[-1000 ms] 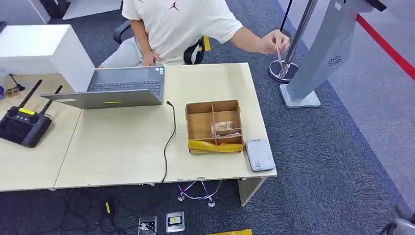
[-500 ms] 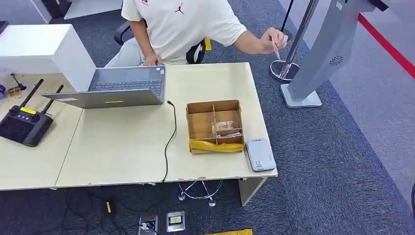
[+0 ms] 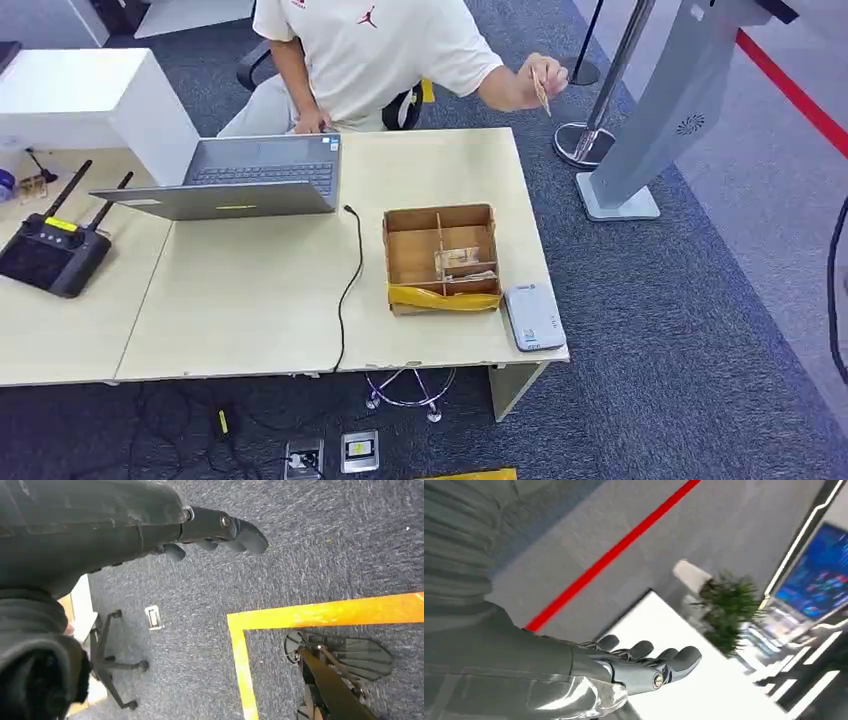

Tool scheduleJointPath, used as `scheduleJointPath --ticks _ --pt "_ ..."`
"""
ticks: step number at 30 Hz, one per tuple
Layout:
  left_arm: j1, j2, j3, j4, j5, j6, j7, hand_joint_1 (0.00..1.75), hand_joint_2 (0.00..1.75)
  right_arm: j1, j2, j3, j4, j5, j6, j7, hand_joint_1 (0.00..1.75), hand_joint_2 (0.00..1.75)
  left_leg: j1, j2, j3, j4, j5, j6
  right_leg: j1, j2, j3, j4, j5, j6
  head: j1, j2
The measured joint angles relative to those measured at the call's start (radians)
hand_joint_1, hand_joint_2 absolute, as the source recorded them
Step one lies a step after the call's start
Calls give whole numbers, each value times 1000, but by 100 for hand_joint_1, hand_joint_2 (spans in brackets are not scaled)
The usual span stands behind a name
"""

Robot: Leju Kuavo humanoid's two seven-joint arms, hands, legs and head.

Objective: Pass the card to the sensor for recognition and then transmit it.

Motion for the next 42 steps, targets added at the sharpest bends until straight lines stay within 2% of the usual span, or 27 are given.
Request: scheduleJointPath --ticks 3,4,5,6,7,8,9,10,11,12,13,14,15,16,19,23,27,31,42 --pt "-3 -2 -20 0 0 0 0 0 0 7 60 195 -15 -5 9 71 0 175 0 1 2 0 0 0 0 1 -1 0 0 0 0 0" --pt "-5 -2 -26 0 0 0 0 0 0 29 72 262 -34 -36 44 105 0 175 0 1 5 1 0 0 1 2 -3 -1 0 0 -1 0" --pt "-6 -3 -30 0 0 0 0 0 0 84 70 337 -75 -110 114 180 0 175 3 1 8 1 0 0 5 2 0 -4 0 0 -2 0" --pt "-7 -3 -34 0 0 0 0 0 0 154 52 411 -134 -211 223 278 0 175 7 -6 11 3 0 0 10 -3 10 -11 0 1 -1 0" --pt "-6 -3 -41 0 0 0 0 0 0 221 18 489 -210 -332 369 401 0 175 9 -8 11 6 -1 1 12 -4 11 -14 0 1 6 0" --pt "-4 -3 -46 0 0 -1 0 0 0 275 -25 578 -299 -442 495 521 0 175 6 -8 1 8 0 2 7 -4 9 -11 2 4 17 0" --pt "1 -3 -49 0 0 -5 0 0 0 304 -67 679 -409 -518 575 603 0 175 -1 -6 -13 8 3 6 -3 -2 -5 -1 4 6 28 0" --pt "8 -2 -49 -3 0 -15 1 0 0 314 -97 802 -556 -568 590 643 0 175 -12 5 -34 6 4 6 -15 8 -25 10 6 10 30 0" --pt "13 0 -50 -7 0 -14 1 0 0 301 -104 902 -675 -591 556 660 0 175 -17 23 -49 7 4 6 -23 25 -38 14 8 11 30 0" --pt "14 3 -52 -10 0 -14 1 0 0 276 -96 1002 -770 -609 518 669 0 175 -18 40 -44 5 -2 2 -25 47 -42 14 9 9 29 0" --pt "7 10 -57 -14 0 -10 1 0 0 260 -79 1116 -842 -624 507 672 0 175 -16 51 -35 4 -8 2 -23 62 -40 14 9 8 18 0" --pt "-6 11 -61 -16 0 -5 2 0 0 254 -69 1212 -884 -632 500 670 0 175 -13 56 -27 4 -10 4 -19 65 -35 13 9 8 10 0" --pt "-18 11 -66 -16 0 -2 4 0 0 252 -68 1297 -915 -638 494 664 0 175 -10 52 -21 4 -10 3 -14 61 -28 11 7 6 8 0" --pt "-30 10 -69 -16 0 0 4 0 0 260 -61 1375 -945 -645 491 664 0 175 -7 42 -21 4 -8 3 -10 48 -24 11 6 5 5 0" --pt "-30 5 -73 -16 1 -8 4 0 0 255 -46 1564 -1030 -653 476 654 0 175 -5 15 -28 5 1 1 -9 22 -24 11 6 4 8 0" --pt "-6 3 -73 -16 6 -24 5 0 0 250 -18 1755 -1086 -655 464 637 0 175 -1 0 -17 6 5 -1 -4 8 -23 10 6 2 8 0" --pt "1 3 -73 -16 13 -24 5 0 0 247 12 1880 -1101 -659 446 622 0 175 0 -6 -19 6 6 -2 -4 2 -23 10 6 2 8 0" --pt "3 3 -72 -16 13 -24 5 0 0 243 39 1964 -1101 -664 438 598 0 175 0 -6 -19 5 6 -2 -4 2 -22 10 6 2 7 0" --pt "5 3 -72 -16 9 -24 5 0 0 238 110 2104 -1095 -684 424 557 0 175 0 -6 -19 5 7 -3 -4 2 -22 9 6 2 7 0"
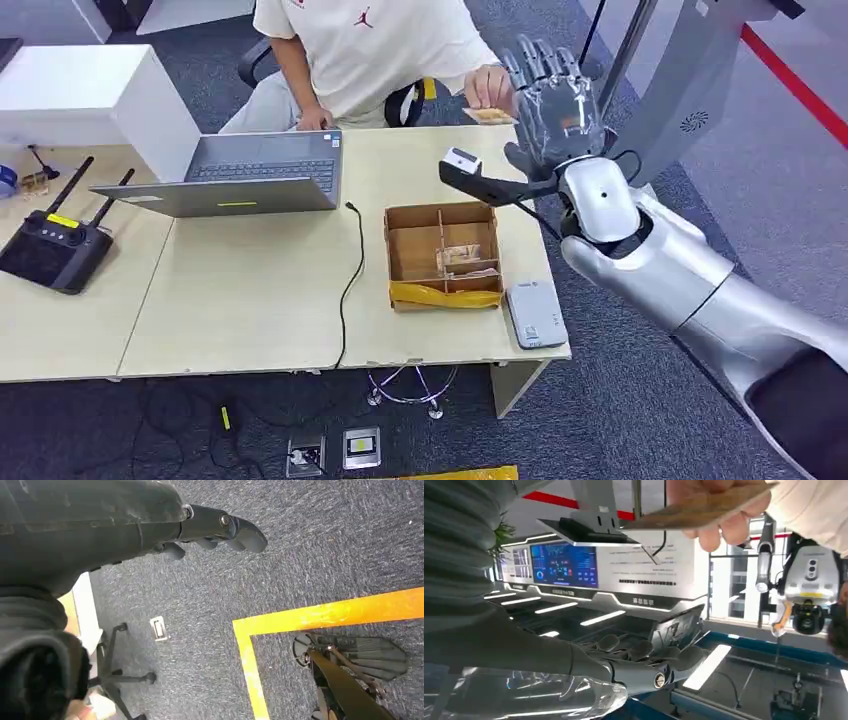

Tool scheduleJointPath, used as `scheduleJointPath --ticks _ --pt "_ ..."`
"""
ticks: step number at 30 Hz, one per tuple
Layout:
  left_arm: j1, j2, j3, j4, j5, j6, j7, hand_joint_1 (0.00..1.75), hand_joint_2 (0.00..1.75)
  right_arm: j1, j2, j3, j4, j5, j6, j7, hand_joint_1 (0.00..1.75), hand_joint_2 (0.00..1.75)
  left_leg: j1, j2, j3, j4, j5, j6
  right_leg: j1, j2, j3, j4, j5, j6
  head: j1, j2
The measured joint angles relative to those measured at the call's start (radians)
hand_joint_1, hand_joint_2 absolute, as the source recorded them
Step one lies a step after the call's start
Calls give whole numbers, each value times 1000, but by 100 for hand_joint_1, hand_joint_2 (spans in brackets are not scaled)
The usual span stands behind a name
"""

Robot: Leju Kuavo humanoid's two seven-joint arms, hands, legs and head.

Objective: Pass the card to the sensor for recognition and then transmit it.

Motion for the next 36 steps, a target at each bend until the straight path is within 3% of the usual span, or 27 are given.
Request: scheduleJointPath --ticks 7,8,9,10,36 --pt "0 0 0 0 0 0 0 0 0 -1 25 48 11 -8 -10 -10 3 175 0 0 0 0 0 0 0 0 0 -1 0 0 0 0" --pt "0 0 0 0 0 0 0 0 0 -1 28 54 12 -8 -10 -10 136 175 0 0 0 0 0 0 0 0 0 -1 0 0 0 0" --pt "0 0 0 0 0 0 0 0 0 -1 29 61 13 -10 -12 -11 136 175 0 0 0 0 0 0 0 0 0 -1 0 0 0 0" --pt "1 0 0 0 1 0 0 0 0 -1 31 68 15 -11 -12 -11 175 175 0 0 0 0 0 0 0 0 0 -1 0 0 0 0" --pt "4 0 2 0 6 0 0 0 0 4 44 110 55 -68 -25 -14 175 175 0 0 1 0 0 0 0 0 0 -1 0 0 0 0"
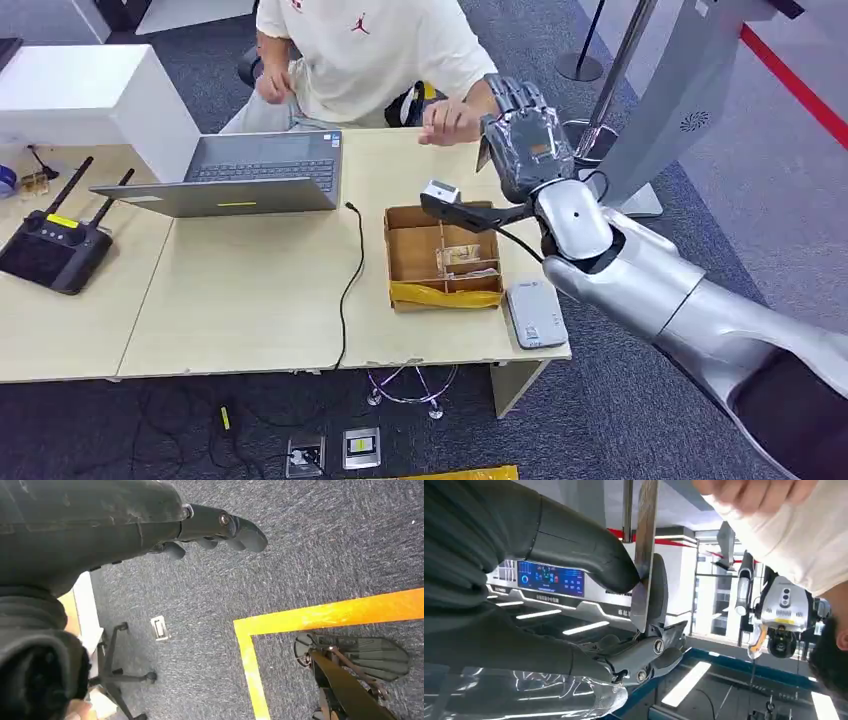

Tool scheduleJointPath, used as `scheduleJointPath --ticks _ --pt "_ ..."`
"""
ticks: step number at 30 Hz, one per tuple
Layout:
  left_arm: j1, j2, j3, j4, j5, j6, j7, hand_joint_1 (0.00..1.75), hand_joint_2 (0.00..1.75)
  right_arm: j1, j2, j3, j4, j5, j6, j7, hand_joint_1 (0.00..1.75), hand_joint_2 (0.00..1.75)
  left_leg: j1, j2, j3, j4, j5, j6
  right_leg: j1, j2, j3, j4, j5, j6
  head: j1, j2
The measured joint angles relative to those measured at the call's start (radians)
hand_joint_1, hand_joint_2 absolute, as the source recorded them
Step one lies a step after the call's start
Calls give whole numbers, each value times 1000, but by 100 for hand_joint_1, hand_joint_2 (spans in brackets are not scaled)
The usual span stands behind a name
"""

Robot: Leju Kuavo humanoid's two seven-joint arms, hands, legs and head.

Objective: Pass the card to the sensor for recognition and then transmit it.

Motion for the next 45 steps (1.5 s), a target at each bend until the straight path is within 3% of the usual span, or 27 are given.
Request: scheduleJointPath --ticks 6,10,24,30,45 --pt "0 0 0 0 3 0 0 0 0 34 -17 0 -1 -8 -11 8 175 175 0 0 0 0 0 0 0 0 0 0 0 0 0 0" --pt "1 0 2 0 14 0 0 0 0 81 -44 -3 -21 -7 -59 29 175 175 0 0 0 0 0 0 0 0 0 -1 0 0 0 0" --pt "1 -5 28 0 20 0 4 0 0 346 -187 -106 -146 40 -100 90 175 175 0 1 0 0 -1 0 0 0 0 -1 0 0 0 0" --pt "1 -6 39 0 21 0 -1 0 0 409 -201 -145 -171 55 -92 78 175 175 0 1 1 0 -1 0 0 0 0 -1 0 0 0 0" --pt "0 -8 57 0 24 0 -12 0 0 434 -211 -169 -189 53 -66 58 175 175 0 1 0 0 -1 0 0 0 0 -1 0 0 0 0"
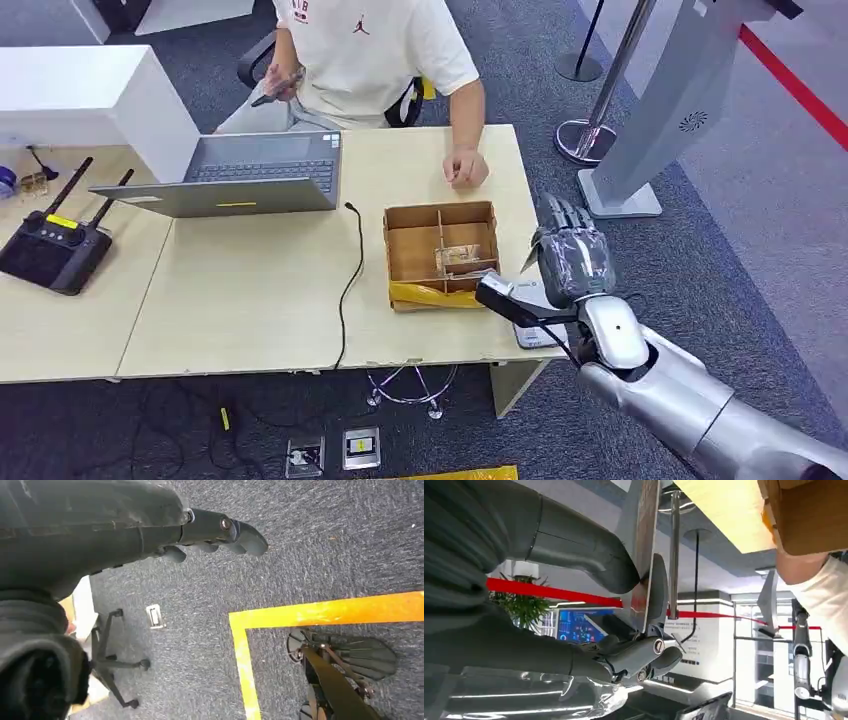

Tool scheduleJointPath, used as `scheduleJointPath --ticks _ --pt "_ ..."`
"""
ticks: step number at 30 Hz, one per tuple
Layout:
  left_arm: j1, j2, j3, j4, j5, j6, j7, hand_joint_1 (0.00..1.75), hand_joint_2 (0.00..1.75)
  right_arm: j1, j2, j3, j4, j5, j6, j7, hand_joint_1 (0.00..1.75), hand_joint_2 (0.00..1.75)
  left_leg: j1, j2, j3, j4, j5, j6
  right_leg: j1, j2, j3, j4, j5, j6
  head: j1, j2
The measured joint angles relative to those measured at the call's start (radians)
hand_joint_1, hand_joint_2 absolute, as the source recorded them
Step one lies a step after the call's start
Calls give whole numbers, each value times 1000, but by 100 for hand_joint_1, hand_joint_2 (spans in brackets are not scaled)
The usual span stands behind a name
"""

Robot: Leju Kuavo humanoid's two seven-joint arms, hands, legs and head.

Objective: Pass the card to the sensor for recognition and then transmit it.

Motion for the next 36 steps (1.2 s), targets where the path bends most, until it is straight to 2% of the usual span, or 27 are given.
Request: scheduleJointPath --ticks 11,20,29,36 --pt "-3 -9 23 1 -34 0 -12 0 0 98 50 3 43 -63 7 -81 175 175 0 0 -1 0 0 0 0 0 0 0 0 0 0 0" --pt "-6 -10 36 17 -39 0 -13 0 0 168 96 2 129 -103 -6 -82 175 175 0 0 -1 0 0 0 0 0 0 0 0 0 0 0" --pt "-6 -10 43 21 -39 0 -13 0 0 192 103 -23 160 -122 -37 -77 175 175 0 0 1 0 0 0 0 0 0 0 0 0 0 0" --pt "-6 -11 43 21 -39 0 -14 0 0 217 105 -59 169 -120 -121 -74 175 175 0 0 0 0 0 0 0 0 1 0 0 0 0 0"
